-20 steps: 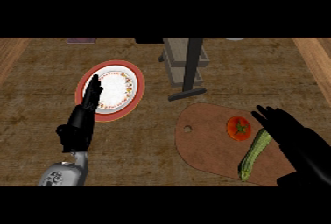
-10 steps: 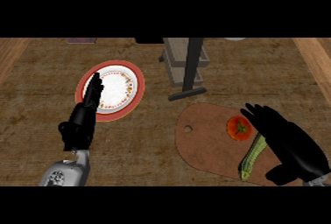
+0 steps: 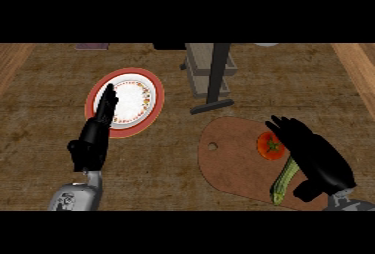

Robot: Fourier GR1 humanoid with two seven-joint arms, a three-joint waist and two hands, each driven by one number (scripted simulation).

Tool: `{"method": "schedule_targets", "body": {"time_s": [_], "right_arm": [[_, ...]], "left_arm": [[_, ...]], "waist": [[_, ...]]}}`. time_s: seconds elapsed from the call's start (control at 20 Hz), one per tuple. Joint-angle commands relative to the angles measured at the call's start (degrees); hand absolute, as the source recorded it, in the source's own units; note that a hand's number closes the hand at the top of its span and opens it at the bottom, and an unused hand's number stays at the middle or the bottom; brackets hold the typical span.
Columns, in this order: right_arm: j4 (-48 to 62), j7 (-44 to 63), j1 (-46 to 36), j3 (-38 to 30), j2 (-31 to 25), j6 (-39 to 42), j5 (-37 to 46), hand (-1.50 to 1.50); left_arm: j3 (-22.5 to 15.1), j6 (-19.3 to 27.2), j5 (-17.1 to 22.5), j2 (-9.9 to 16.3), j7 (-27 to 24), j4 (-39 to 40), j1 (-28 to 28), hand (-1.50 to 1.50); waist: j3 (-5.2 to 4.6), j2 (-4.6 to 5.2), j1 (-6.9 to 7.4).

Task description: Pick the tomato from the cutting board and place it in the tiered basket

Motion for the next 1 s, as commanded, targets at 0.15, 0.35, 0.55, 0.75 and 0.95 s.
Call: {"method": "schedule_targets", "body": {"time_s": [0.15, 0.35, 0.55, 0.75, 0.95], "right_arm": [[2.91, -0.03, -1.86, -0.57, 2.47, -0.42, 1.55, -1.5], [6.75, -2.68, -2.42, -1.59, 2.43, -2.68, 2.07, -1.5], [10.88, -2.13, -3.14, -0.03, 5.53, -6.59, 3.65, -1.5], [13.52, -3.65, -3.57, -1.52, 5.79, -8.24, 3.19, -1.5], [10.41, -4.42, 0.22, -1.34, 6.35, -9.27, 2.54, -1.5]], "left_arm": [[3.54, -1.28, 0.97, 0.15, -0.25, 4.64, -4.95, 0.0], [1.45, -1.05, -0.77, 0.14, 5.05, -4.74, -0.71, 0.0], [2.62, -0.61, -1.2, -1.06, 0.93, 4.76, -5.83, 0.0], [-1.06, -0.35, -2.32, -2.09, 1.06, -5.47, 4.72, 0.0], [0.41, -0.32, -2.1, -2.64, 0.71, -0.12, 0.33, 0.0]], "waist": [[0.01, 0.01, -0.12], [0.02, -0.02, 0.03], [0.01, 0.07, -0.13], [0.02, 0.0, 0.18], [0.01, 0.0, -0.11]]}}
